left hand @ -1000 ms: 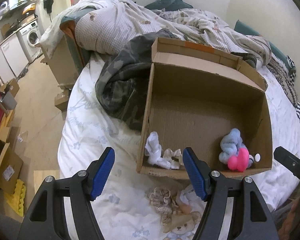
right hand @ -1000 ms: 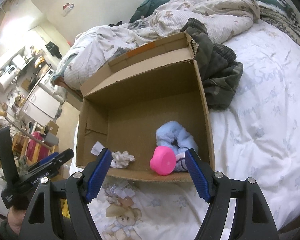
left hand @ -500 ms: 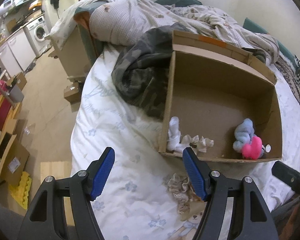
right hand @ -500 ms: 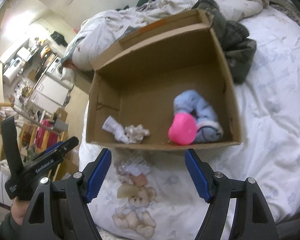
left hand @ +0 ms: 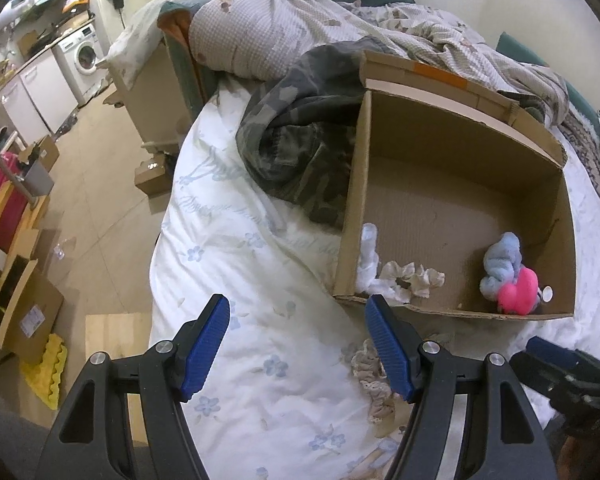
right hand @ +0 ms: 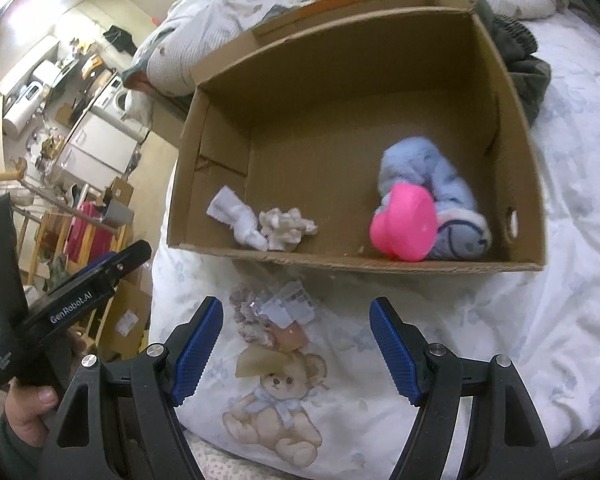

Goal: Organize soft objects
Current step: 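Lift both open grippers out of the box and move back over the bed, then grasp the lace cloth with the left gripper while the right grasps a clear plastic piece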

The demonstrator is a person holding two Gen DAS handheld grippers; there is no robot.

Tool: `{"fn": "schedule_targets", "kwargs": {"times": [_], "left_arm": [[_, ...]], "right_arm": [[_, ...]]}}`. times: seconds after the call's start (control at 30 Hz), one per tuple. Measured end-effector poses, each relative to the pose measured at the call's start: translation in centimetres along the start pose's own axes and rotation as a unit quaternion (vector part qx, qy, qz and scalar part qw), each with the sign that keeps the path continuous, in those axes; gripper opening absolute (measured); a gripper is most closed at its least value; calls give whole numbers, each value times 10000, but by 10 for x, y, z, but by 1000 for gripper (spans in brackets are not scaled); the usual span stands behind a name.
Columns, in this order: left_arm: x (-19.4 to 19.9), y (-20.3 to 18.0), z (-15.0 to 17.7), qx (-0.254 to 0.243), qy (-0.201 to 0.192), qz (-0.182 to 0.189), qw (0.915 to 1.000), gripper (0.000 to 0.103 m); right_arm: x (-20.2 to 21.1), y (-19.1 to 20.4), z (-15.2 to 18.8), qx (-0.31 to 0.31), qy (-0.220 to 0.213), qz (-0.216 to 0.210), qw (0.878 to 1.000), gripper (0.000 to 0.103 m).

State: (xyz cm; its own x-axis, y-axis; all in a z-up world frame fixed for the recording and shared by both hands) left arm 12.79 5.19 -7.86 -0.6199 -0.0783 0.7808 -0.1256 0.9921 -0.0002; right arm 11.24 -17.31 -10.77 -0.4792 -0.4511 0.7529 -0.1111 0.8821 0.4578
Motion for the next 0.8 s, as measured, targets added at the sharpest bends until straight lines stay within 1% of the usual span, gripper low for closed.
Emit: {"fn": "schedule_targets", "kwargs": {"times": [0.2,0.27,0.37,0.53,0.7,0.73,0.77,0.8], "left_arm": [[-13,10,3,308,298,-46,9991,68],[-15,11,4,387,344,-54,9986,68],[-17,12,4,420,370,-55,9984,68],[-17,15,4,463,384,-68,9982,68],[-18,17,7,482,412,-124,9979,68],[-19,17,7,488,415,-144,9978,68],[-19,17,7,500,422,-147,9978,68],[-19,16,8,505,432,-133,9977,68]], "right_arm": [[-15,0,11,10,379,-20,9993,80],[-21,0,13,-44,528,-72,9986,80],[-32,0,21,-113,812,-172,9965,80],[-52,7,36,146,1225,-7,9924,80],[-76,27,53,311,1644,-225,9856,80],[-82,30,57,346,1678,-177,9851,78],[-87,32,61,380,1674,-82,9851,74],[-92,34,65,364,1729,-75,9842,59]]}}
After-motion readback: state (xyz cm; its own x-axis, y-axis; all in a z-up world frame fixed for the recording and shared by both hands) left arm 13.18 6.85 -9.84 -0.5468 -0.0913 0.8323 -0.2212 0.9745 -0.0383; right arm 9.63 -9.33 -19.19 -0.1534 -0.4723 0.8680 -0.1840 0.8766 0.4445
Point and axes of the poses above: each gripper's, at about its wrist camera, not at the fingertips, and x roughly against the way its jaws point, y to its left, z to its underside, the point moved 3 cm from there along -x, roughly the way its jaws point, and after that the axes turned 10 degrees about -y, right-handed, at the moved point
